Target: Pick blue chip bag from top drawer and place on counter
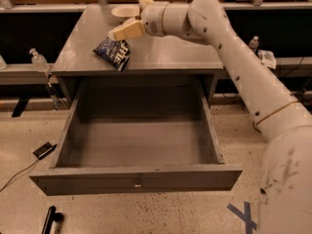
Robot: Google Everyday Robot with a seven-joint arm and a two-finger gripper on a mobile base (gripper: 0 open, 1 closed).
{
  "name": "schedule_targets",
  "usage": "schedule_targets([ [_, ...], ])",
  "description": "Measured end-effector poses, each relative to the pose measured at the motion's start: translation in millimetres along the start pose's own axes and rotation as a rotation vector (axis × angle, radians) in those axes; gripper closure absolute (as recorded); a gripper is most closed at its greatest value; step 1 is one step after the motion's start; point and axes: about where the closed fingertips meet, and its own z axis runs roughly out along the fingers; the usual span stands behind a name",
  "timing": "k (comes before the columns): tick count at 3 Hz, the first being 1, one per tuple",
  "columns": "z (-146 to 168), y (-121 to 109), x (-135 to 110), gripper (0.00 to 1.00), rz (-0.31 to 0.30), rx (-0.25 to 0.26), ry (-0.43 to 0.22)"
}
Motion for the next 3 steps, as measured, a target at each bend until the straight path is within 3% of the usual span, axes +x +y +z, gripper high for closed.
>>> schedule_targets([
  [2, -31, 7, -67, 0.00, -0.121, 0.010, -0.137],
  [3, -31, 8, -71, 0.00, -0.134, 0.009, -0.145],
])
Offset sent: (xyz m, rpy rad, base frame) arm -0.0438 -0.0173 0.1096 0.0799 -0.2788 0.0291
